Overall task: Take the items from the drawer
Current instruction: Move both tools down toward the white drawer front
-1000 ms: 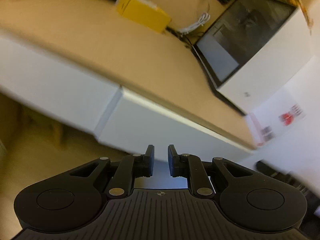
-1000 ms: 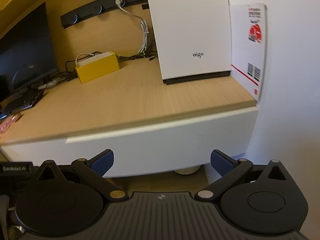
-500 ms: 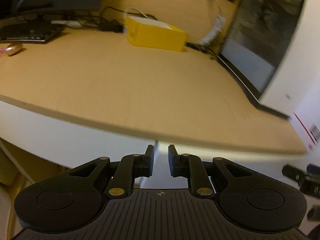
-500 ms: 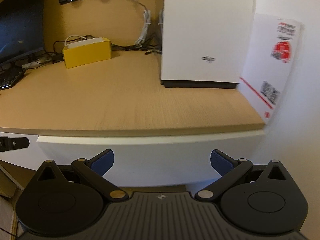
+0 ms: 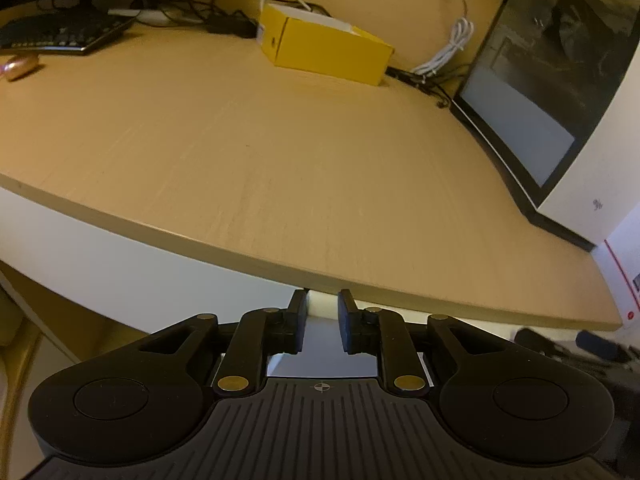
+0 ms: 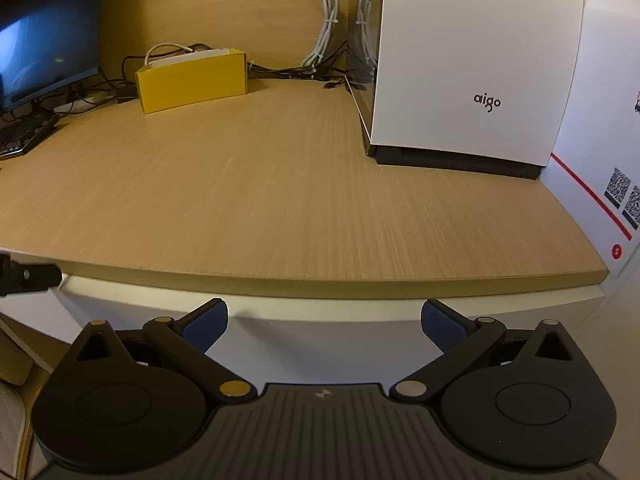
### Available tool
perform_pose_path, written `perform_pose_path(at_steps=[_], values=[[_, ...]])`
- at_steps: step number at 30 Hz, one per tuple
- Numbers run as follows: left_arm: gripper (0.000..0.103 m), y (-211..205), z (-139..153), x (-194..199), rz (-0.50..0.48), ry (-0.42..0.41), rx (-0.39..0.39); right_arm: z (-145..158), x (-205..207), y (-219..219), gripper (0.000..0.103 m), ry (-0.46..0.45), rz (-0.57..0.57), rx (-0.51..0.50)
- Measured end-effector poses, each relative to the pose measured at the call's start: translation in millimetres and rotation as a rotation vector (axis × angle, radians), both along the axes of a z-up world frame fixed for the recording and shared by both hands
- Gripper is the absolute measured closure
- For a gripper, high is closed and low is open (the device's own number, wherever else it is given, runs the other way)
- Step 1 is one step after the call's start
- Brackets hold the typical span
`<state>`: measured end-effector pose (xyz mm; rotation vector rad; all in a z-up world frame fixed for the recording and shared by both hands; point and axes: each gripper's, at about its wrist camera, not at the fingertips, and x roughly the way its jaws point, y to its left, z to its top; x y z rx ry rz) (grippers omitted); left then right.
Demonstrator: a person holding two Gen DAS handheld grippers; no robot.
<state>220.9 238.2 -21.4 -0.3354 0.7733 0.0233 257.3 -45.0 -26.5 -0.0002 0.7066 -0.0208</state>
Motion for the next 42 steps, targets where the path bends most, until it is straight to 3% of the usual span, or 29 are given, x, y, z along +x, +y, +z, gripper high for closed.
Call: perform_pose_path(at_steps=[16,30,42], values=[[0.058,-7.4,-4.2,6.2,-0.091,0.025,0.02,-7.1,16.3,-8.1,0.0,0.028,-0.024,0.027],[0.059,-5.9,-2.8,6.0,-0.124,0.037,0.02,-5.9,12.4,-6.9,0.0,0.058,-0.029,0.032],[0.058,-9.3,-1.7,13.0,-0.099,0.044,0.027,-10.8,16.7,-12.1,0.0,0.02,-0.029,0.031]])
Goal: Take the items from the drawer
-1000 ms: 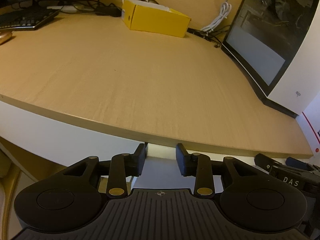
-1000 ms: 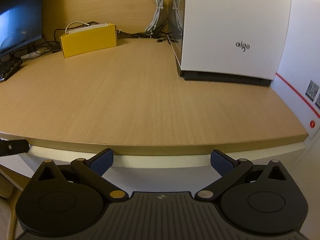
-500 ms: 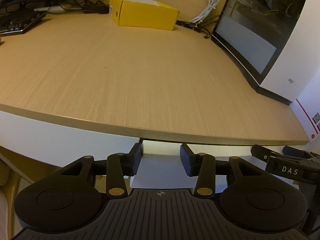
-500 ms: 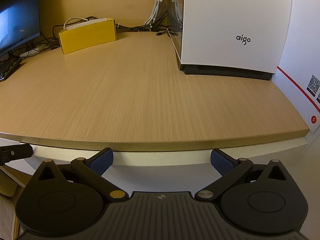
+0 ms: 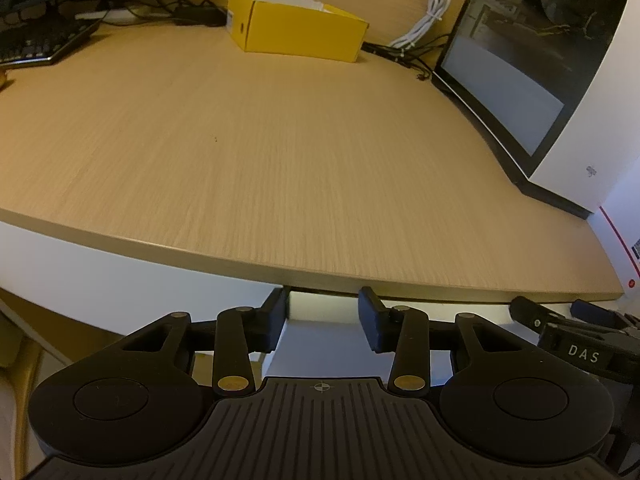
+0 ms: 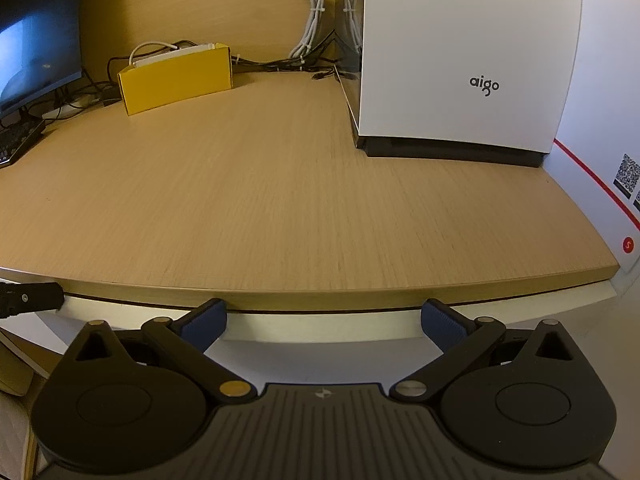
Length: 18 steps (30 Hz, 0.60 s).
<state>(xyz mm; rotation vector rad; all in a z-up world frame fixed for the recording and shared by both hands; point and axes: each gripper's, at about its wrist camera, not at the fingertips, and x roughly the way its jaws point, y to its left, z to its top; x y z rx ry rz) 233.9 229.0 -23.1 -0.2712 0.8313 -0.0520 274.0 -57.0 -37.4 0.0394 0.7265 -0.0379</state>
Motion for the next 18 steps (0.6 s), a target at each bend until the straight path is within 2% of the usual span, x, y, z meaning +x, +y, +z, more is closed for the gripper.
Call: perform_pose_path(at_steps=[13,15,18], values=[[0.055,-3.0,0.8,-13.1,-0.03,0.005,0.011,1.1,-11.5,2.1,0.0,0.023,-0.023,0.004],[0.06,-1.8,1.3,-13.9,-0.023,-0.005,0.012,2.6,-11.2,0.5,0.0,0.029,-0.01,0.01],[0.061,-7.4,9.1,-19.8,-0.009,-0.048,0.097,8.1,-14.8,-5.5,0.001,-0.013,-0.005,0.009]])
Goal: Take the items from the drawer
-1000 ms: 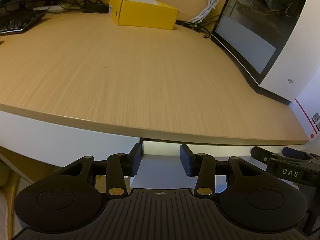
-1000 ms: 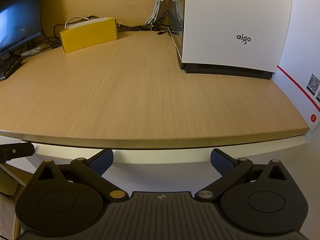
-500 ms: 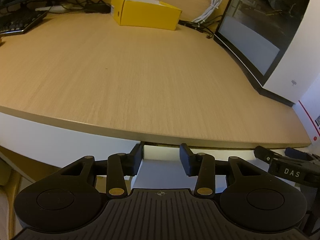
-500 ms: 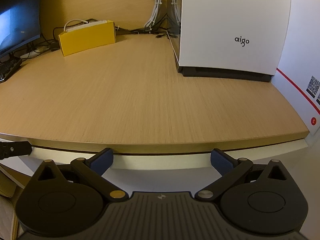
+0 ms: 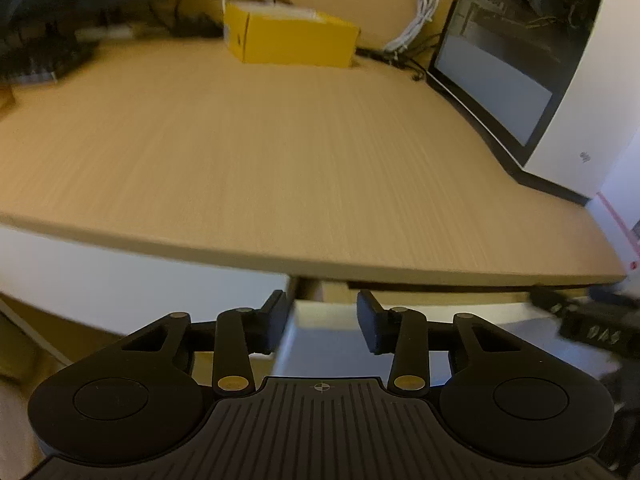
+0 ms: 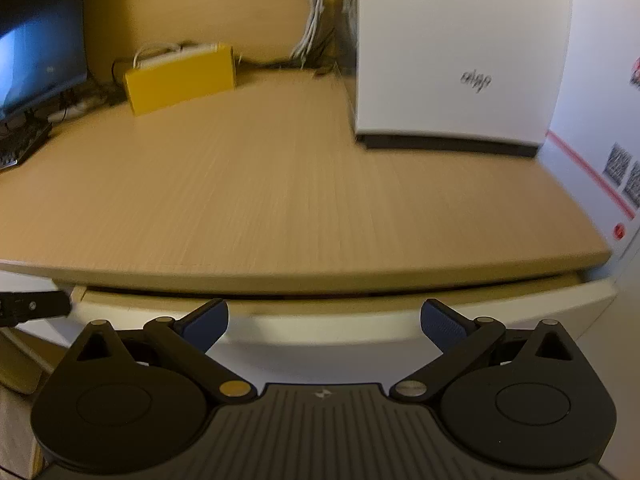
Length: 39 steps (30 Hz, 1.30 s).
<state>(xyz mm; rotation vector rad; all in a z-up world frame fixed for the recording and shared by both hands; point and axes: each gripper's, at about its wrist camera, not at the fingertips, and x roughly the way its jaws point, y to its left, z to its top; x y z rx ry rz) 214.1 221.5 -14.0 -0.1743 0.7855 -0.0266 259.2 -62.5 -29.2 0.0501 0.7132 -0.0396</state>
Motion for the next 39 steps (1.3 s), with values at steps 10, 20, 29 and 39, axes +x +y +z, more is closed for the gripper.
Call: perform_pose_path(at_steps=[10,20,29,39], values=[[0.061,-34.0,18.9,5.8,-0.095,-0.011,0.023,-10.7,12.7,-20.2,0.0,-0.001,0.015,-0.02],[0.06,-90.1,-5.2,32.4,-0.241,0.068,0.057,-11.9,10.1,-18.8,0.0,0.097,0.019,-0.005],[0.061,-86.9,-26.8,-3.9,-0.274,0.16,0.088,-12.6,-49.6,-15.7,0.0,0.077,0.006,-0.009],[0.067,-83.3,-29.9,-46.1,-0.343,0.263,0.082,-5.7,-104.5,-10.5,0.0,0.151,0.037,0.01]])
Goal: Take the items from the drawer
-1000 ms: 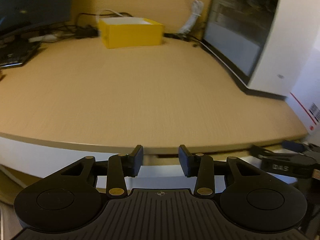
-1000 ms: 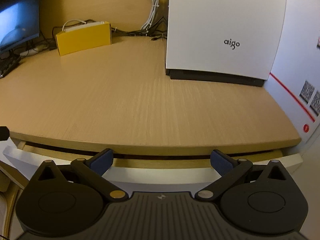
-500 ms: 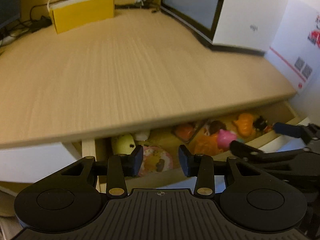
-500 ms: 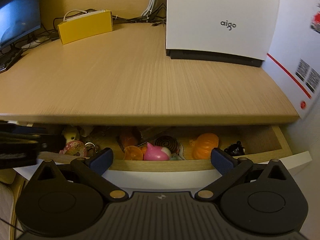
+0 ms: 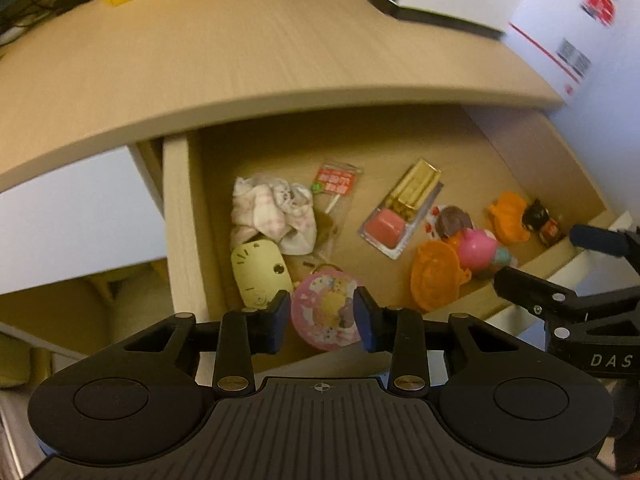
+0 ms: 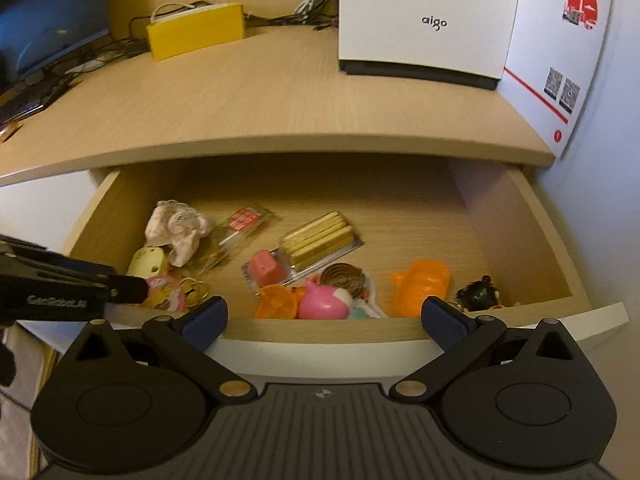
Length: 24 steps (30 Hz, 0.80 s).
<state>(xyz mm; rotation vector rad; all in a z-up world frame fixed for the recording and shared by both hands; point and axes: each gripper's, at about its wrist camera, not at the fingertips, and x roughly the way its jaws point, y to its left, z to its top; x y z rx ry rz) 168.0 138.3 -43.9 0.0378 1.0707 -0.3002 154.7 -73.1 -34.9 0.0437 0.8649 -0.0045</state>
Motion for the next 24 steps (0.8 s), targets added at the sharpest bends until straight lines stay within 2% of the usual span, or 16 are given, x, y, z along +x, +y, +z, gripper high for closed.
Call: perform_pose_path(at_steps=[5,7,9,12,16,19,24], values=[[0.07,-3.4,2.0,-8.9,-0.068,0.066,0.001,4.4,-20.6,-1.2,0.0,0.04,0.013,0.008],[0.07,-3.2,9.9,-6.8,-0.079,0.026,-0.032,7.3,-23.3,-4.5,0.001,0.065,0.029,0.019],[0.07,-6.0,21.2,0.6,-0.097,-0.046,-0.027,12.1,-23.0,-10.6,0.006,0.084,0.034,0.04],[0.07,-17.9,25.2,21.3,-0.175,-0.086,-0.003,25.1,-21.5,-20.3,0.006,0.031,0.01,0.028],[0.069,-44.9,2.5,50.7,-0.261,-0.057,0.063,42.0,-10.1,-25.5,0.006,-0.051,0.051,-0.046],[0.067,-60.2,-21.7,68.3,-0.284,-0.031,0.14,46.0,-1.4,-29.3,0.006,-0.081,0.08,-0.094],[0.066,-67.3,-49.5,94.6,-0.283,0.066,0.163,41.8,5.1,-42.2,0.006,-0.106,0.047,-0.086]])
